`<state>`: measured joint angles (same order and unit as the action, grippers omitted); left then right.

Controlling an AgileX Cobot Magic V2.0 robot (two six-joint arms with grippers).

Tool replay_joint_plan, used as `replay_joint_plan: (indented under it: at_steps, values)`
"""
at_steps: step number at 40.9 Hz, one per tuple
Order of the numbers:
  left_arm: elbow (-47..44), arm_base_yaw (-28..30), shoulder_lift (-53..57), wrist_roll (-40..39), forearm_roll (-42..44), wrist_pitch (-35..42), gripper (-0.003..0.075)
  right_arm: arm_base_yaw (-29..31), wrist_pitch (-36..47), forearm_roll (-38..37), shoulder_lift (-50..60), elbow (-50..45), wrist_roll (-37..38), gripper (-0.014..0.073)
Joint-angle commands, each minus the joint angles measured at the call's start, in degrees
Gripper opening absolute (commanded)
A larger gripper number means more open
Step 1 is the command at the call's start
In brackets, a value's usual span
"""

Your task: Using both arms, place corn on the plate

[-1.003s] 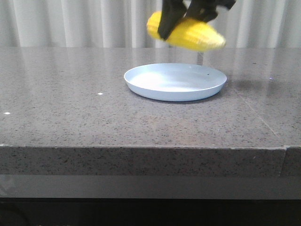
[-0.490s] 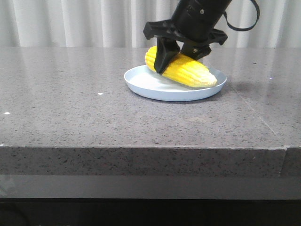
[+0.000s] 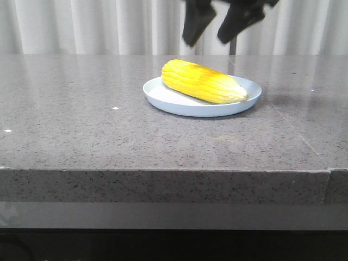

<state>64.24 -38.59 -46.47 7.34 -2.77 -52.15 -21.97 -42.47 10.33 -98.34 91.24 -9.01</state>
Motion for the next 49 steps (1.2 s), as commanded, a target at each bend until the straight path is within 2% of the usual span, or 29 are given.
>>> replay_joint_plan:
  at_steps: [1,5,11,23,30,38,49]
  values:
    - [1.3,-0.4,0.2,-0.4,-0.2,3.5,0.0355,0.2,-0.3,-0.9,8.8,1.3,-0.5,0.0561]
    - [1.3,-0.4,0.2,-0.4,-0.2,3.5,0.0355,-0.3,-3.6,-0.9,16.0,-0.7,-0.5,0.0562]
    - [1.3,-0.4,0.2,-0.4,-0.2,3.5,0.0355,-1.1,-6.9,-1.0,27.3,-8.8,-0.7,0.0562]
    - [1.3,-0.4,0.2,-0.4,-0.2,3.5,0.0355,-0.9,-20.4,-2.5,46.5,-23.9,-0.1,0.0562]
    - [1.3,-0.4,0.2,-0.4,-0.2,3.5,0.0355,-0.9,-23.1,-6.4,58.0,-31.1,5.0,0.0562]
    - [1.3,-0.4,0.2,-0.4,-0.2,3.6,0.0355,-0.9,-24.2,-6.6,69.2,-34.3,5.1,0.0562]
    - [1.3,-0.4,0.2,-0.4,-0.3,3.5,0.0352,-0.9,-23.8,-6.6,74.4,-35.1,5.1,0.0562]
